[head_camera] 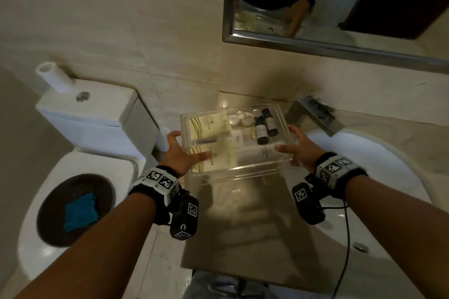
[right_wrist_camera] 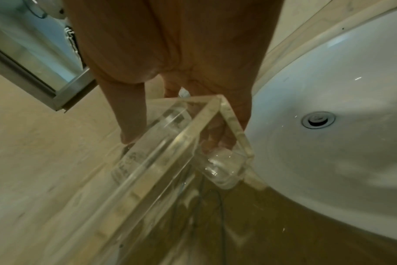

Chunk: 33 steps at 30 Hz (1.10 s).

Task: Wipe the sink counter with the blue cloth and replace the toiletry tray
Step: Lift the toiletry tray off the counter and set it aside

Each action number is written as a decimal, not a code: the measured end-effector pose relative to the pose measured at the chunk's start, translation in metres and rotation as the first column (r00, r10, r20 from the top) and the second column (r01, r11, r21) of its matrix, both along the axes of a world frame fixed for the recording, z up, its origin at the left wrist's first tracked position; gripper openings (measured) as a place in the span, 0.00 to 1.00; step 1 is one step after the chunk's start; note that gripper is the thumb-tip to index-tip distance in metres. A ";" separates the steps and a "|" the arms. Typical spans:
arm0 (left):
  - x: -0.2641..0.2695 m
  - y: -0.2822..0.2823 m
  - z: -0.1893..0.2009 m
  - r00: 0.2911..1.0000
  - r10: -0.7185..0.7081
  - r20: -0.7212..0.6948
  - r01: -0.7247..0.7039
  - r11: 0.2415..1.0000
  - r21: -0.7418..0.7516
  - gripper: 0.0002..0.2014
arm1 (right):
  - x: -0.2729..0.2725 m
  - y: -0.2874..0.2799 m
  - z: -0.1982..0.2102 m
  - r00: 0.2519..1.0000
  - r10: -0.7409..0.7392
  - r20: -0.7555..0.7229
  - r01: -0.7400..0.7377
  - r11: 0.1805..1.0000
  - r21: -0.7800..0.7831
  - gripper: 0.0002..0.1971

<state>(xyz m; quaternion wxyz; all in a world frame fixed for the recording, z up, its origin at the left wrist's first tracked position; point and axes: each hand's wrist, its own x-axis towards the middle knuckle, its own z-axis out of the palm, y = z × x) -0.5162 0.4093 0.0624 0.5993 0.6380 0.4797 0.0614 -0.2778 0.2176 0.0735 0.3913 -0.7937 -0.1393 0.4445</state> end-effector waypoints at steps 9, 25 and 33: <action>0.022 0.036 -0.009 0.997 -0.034 -0.067 0.039 0.997 0.072 0.44 | 0.015 0.044 -0.024 0.995 -0.102 0.016 0.102 0.995 -0.001 0.40; 0.059 0.048 -0.028 0.991 0.054 -0.119 -0.055 0.998 -0.003 0.45 | 0.055 0.081 -0.044 0.999 0.028 0.031 -0.026 0.998 -0.062 0.42; 0.062 0.051 -0.026 0.990 0.046 -0.134 -0.050 0.999 -0.021 0.45 | 0.056 0.089 -0.045 0.998 0.059 0.033 -0.056 0.995 -0.087 0.42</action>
